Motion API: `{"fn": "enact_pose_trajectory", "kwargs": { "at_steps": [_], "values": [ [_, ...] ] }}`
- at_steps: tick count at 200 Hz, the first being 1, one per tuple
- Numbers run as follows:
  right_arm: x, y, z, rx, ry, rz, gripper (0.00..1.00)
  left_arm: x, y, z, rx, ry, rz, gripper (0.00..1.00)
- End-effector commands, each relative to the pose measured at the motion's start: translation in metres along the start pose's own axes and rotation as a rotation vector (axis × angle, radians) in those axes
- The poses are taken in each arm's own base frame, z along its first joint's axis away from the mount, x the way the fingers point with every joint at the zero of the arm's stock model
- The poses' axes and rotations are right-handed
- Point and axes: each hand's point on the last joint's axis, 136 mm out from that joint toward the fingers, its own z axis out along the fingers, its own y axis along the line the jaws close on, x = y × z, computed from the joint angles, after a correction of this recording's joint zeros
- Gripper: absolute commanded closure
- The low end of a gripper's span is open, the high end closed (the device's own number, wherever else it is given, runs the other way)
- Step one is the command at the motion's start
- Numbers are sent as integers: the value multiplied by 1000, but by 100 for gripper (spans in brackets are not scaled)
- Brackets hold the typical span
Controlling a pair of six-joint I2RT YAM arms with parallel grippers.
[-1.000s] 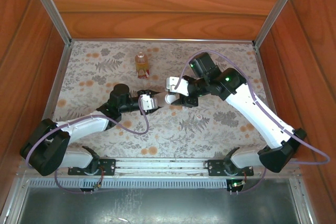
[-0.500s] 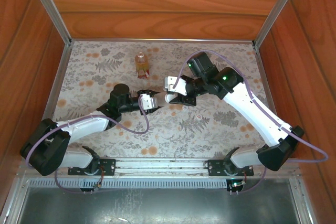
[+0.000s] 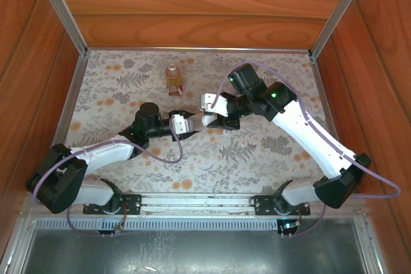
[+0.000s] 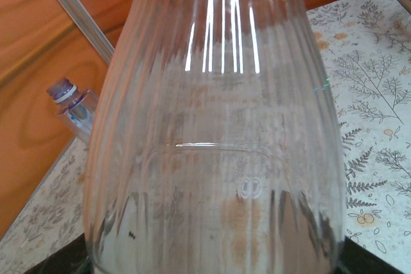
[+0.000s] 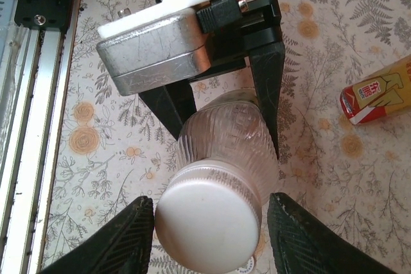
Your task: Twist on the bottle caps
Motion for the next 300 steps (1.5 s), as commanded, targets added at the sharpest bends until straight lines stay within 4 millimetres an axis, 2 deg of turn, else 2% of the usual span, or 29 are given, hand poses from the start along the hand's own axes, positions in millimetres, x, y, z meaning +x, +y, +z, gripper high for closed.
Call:
{"fn": "enact_pose_trajectory", "kwargs": {
  "at_steps": [1,24,50,69,85,102,119,134,139,151,168,187,211,222,235,255,276,300],
  "values": [
    [4,5,6,-43,13,-13,45,-16,3,4,19,-51,14,69],
    [5,4,6,-35,20,-22,45,-17,4,3,17,-53,16,69],
    [2,3,4,-33,9,-20,57,-15,3,3,17,-49,30,69],
    [0,4,4,-35,-2,-3,60,-11,5,4,1,-32,40,69],
    [-3,1,4,-21,-14,63,67,-6,18,4,-69,8,47,69],
    [-6,-13,6,45,-35,237,72,-1,33,1,-148,54,79,70],
    [-3,-39,7,172,-60,507,76,1,45,-2,-211,90,113,70],
    [-3,-54,6,239,-96,714,74,5,54,-3,-250,121,141,70],
    [-5,-58,6,250,-120,820,77,6,56,-3,-261,131,153,70],
    [-7,-62,9,236,-152,1032,83,12,61,-3,-282,163,179,70],
    [-3,-61,18,204,-161,1272,81,19,65,-2,-298,195,203,70],
    [-3,-60,20,189,-182,1382,77,23,65,-1,-296,208,215,70],
    [-2,-61,11,235,-163,1213,55,21,59,1,-264,185,199,70],
    [2,-62,6,269,-129,1064,45,20,53,1,-239,166,192,70],
    [8,-59,2,295,-76,883,38,18,42,2,-191,136,185,70],
    [9,-36,3,206,-31,524,29,16,23,3,-109,91,193,70],
    [3,-5,-3,91,-52,176,23,13,16,2,-83,67,168,70],
    [2,14,-12,18,-44,-48,20,8,12,-1,-73,48,171,70]
  ]
}}
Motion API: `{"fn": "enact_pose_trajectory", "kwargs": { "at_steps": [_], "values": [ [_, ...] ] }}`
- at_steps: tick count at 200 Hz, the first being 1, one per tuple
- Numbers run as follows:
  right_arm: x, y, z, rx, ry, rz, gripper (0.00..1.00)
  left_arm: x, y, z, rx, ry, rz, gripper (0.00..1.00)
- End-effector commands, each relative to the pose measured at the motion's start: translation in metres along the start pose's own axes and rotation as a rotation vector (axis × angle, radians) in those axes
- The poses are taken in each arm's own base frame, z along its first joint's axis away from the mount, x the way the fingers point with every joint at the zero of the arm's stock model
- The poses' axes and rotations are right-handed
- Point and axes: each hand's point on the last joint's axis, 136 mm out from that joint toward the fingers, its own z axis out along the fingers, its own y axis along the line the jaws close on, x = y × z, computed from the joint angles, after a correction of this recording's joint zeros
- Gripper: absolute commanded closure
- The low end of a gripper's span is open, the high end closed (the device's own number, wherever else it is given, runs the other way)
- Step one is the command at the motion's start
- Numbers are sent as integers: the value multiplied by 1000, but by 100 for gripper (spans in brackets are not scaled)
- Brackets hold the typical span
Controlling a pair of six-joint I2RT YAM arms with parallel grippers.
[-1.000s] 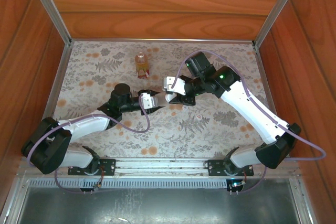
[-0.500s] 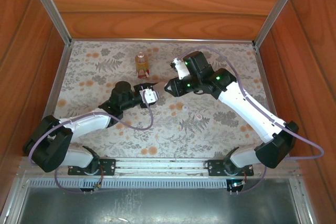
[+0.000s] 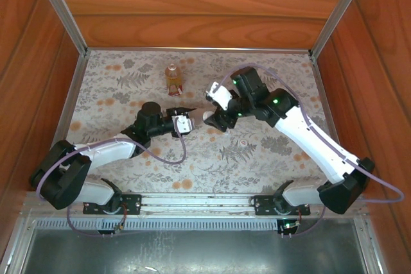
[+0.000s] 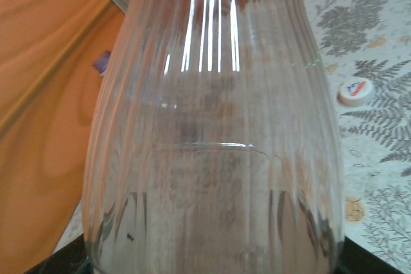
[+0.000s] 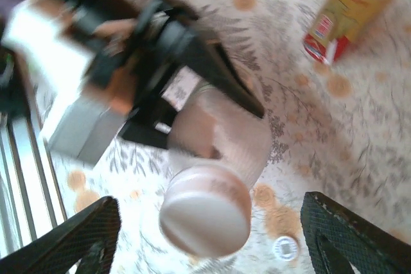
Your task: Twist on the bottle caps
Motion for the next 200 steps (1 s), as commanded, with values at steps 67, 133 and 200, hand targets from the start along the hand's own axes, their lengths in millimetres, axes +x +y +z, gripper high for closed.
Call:
{"fn": "enact_pose_trajectory", "kwargs": {
  "at_steps": [67,133,200],
  "values": [
    [3,18,-5,-103,22,-473,37,-21,-6,-10,30,-81,21,69],
    [0,12,9,-91,34,-458,56,-23,-4,-11,23,-83,9,69],
    [-11,8,9,-63,-7,-219,69,-16,2,-9,-7,-49,10,70]
  ]
}}
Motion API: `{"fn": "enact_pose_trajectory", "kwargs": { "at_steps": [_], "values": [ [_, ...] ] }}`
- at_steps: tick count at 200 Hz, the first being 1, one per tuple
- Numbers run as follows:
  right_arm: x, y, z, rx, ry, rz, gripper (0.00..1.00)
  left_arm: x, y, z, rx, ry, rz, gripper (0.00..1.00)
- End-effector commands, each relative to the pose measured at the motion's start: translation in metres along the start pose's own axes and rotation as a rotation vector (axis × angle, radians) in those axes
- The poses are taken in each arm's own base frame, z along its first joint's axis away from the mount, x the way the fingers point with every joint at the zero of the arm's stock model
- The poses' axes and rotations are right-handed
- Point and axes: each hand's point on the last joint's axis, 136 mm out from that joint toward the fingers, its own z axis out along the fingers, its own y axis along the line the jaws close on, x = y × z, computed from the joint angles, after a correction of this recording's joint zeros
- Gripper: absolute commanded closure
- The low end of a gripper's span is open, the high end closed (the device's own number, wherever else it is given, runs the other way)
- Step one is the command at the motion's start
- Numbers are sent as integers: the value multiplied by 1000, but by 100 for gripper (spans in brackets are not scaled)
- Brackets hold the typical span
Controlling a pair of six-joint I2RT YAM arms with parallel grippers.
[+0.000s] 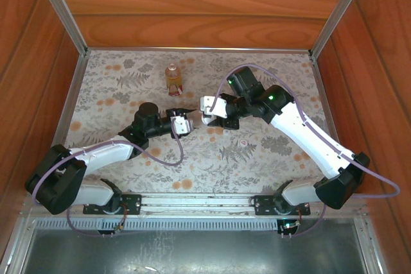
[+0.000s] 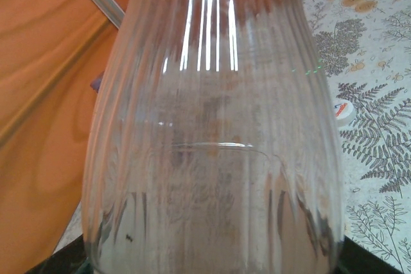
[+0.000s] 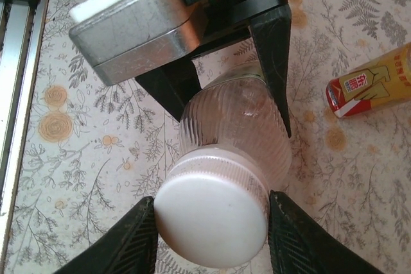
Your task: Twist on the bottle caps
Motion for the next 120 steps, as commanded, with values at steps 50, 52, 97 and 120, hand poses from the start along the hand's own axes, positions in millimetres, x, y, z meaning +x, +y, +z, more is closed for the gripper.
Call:
{"fn": "enact_pose_trajectory", "kwargs": {
  "at_steps": [50,52,97,120],
  "values": [
    [-14,-18,-3,64,-56,584,77,0,3,0,-16,3,24,70],
    [-14,-18,-3,66,-55,589,77,0,3,0,-16,4,24,70],
    [-17,-10,-13,69,-89,438,39,0,2,0,-14,3,8,70],
    [-26,-20,-26,163,-170,381,23,-3,7,-1,-17,-11,-101,69]
  ]
}}
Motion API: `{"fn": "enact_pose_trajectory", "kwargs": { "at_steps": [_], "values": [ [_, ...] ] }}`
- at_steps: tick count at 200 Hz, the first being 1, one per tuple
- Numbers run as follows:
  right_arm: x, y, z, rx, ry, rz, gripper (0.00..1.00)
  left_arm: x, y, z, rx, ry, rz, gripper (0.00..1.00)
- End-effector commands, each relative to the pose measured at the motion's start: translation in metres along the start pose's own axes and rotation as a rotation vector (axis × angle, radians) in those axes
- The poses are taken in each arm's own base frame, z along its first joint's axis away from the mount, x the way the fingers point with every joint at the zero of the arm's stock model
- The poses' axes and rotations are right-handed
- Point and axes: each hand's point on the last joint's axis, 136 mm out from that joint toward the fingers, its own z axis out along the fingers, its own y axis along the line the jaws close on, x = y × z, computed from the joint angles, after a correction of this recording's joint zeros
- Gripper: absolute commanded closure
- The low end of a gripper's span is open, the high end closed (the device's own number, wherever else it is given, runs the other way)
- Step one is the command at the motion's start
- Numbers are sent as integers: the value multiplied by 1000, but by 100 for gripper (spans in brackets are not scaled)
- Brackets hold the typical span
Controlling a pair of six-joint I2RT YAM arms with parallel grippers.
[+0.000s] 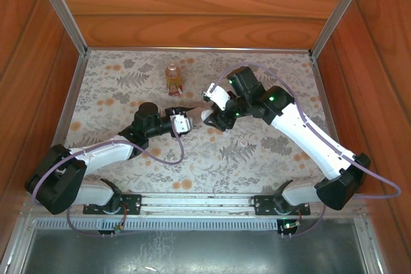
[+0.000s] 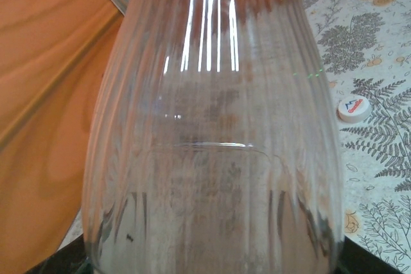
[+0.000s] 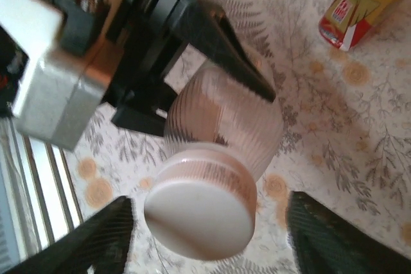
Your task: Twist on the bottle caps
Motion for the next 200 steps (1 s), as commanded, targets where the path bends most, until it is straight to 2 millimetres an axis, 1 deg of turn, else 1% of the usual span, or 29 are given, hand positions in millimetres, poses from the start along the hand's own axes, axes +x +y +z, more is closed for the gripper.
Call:
{"fn": "enact_pose_trajectory", "kwargs": {
  "at_steps": [1,13,25,31,43,54,69,78,89,106,122,132,153,163,181,200],
  "values": [
    [-27,1,-21,56,-163,-81,23,-8,0,0,21,-34,-87,69],
    [-41,-9,-26,114,-246,-41,20,-14,4,-1,34,-59,-156,68],
    [-55,-20,-29,164,-357,58,20,-20,9,0,32,-72,-239,67],
    [-61,-22,-30,171,-411,96,20,-21,14,0,23,-73,-290,67],
    [-67,-26,-29,170,-504,159,20,-25,22,1,16,-82,-369,67],
    [-71,-30,-30,184,-589,198,20,-27,25,2,16,-88,-390,67],
    [-65,-38,-27,221,-652,238,21,-30,28,3,17,-95,-407,67],
    [-61,-41,-24,232,-657,262,22,-31,29,5,16,-97,-423,67],
    [-58,-40,-19,217,-650,279,23,-32,30,7,21,-100,-431,67],
    [-55,-37,-11,187,-644,290,32,-33,32,9,23,-101,-442,67],
    [-54,-35,-10,170,-653,298,38,-33,33,10,24,-101,-444,67],
    [-54,-33,-9,156,-660,292,38,-32,34,11,25,-101,-446,67],
    [-58,-28,-12,127,-694,285,32,-32,34,14,30,-101,-454,67],
    [-58,-28,-12,123,-699,295,32,-33,34,14,36,-103,-457,67],
    [-57,-31,-9,129,-691,310,39,-33,34,15,39,-105,-457,67],
    [-55,-33,-5,134,-681,326,50,-34,34,15,39,-105,-453,67]
  ]
}}
